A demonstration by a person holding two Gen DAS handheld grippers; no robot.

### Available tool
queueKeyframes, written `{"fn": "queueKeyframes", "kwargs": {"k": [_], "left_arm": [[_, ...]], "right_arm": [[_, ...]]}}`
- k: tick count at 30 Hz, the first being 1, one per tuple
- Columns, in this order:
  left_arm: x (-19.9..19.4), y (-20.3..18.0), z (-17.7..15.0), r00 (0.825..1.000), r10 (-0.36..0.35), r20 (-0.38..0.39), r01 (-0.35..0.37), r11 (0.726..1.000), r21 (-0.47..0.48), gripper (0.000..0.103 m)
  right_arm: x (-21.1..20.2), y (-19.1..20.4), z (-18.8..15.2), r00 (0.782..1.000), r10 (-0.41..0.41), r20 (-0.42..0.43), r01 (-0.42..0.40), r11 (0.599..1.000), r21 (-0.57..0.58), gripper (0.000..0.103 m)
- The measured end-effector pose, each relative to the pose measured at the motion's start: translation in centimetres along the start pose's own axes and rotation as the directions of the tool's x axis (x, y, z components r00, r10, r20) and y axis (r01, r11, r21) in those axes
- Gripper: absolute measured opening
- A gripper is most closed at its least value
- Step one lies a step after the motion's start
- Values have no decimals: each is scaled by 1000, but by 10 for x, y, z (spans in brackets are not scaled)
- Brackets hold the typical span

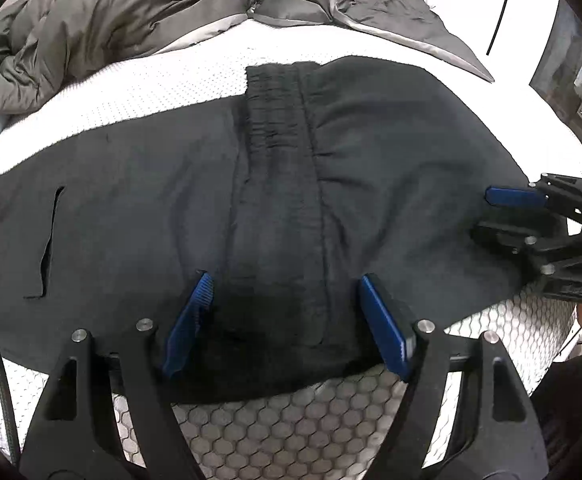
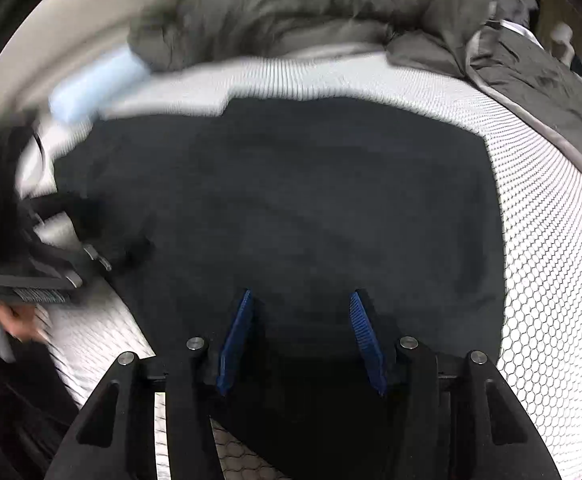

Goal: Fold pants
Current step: 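Open the right tool and release the folded leg onto the sweatpants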

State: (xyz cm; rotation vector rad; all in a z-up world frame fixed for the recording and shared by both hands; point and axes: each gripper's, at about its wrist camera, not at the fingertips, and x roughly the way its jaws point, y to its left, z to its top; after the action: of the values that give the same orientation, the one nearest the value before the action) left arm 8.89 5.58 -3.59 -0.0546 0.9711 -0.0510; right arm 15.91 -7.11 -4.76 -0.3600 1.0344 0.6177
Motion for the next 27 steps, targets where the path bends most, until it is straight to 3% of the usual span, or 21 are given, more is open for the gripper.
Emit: {"fn": "queueKeyframes", "kwargs": {"k": [2,5,8,10,11,13,16,19,22,24,25,26,27], "left_arm": [[-6,6,-4,1000,-4,10,4,1000,-6,76],[-18,21,-17,999,-40,27,41,998,-53,77],[-37,36,-29,995,-79,55,85,991,-102,77],[-57,58,-39,995,-56,83,71,980,-187,78],[-65,70,-44,993,-63,104,86,967,-239,82],[-83,104,-56,987,-42,156,98,924,-370,84],[-98,153,-65,981,83,176,20,856,-516,87],[-99,205,-76,973,167,159,-15,735,-678,89],[-82,250,-80,982,145,120,-1,641,-767,89],[-77,267,-79,980,143,140,26,604,-796,88],[-75,273,-74,977,161,140,15,603,-798,84],[-74,276,-69,974,186,132,-7,604,-797,79],[-72,282,-63,968,222,115,-44,605,-795,67]], "right_arm": [[2,-2,-7,999,-54,-1,54,998,-29,53],[-12,-25,-17,995,-97,-2,97,995,17,56],[-27,-44,-31,995,-98,19,96,992,76,62],[-35,-53,-38,992,-123,16,120,985,126,81],[-39,-58,-45,991,-133,24,128,980,151,83],[-49,-70,-54,991,-130,43,119,972,205,84],[-57,-86,-54,989,-114,93,81,949,304,89],[-67,-94,-54,985,-80,153,11,915,404,90],[-71,-95,-53,983,-65,171,-16,901,433,90],[-73,-92,-54,982,-72,174,-9,904,427,90],[-75,-91,-56,982,-77,170,-2,906,423,90],[-74,-87,-57,984,-74,164,0,910,415,90],[-69,-87,-52,985,-69,158,0,914,405,90]]}}
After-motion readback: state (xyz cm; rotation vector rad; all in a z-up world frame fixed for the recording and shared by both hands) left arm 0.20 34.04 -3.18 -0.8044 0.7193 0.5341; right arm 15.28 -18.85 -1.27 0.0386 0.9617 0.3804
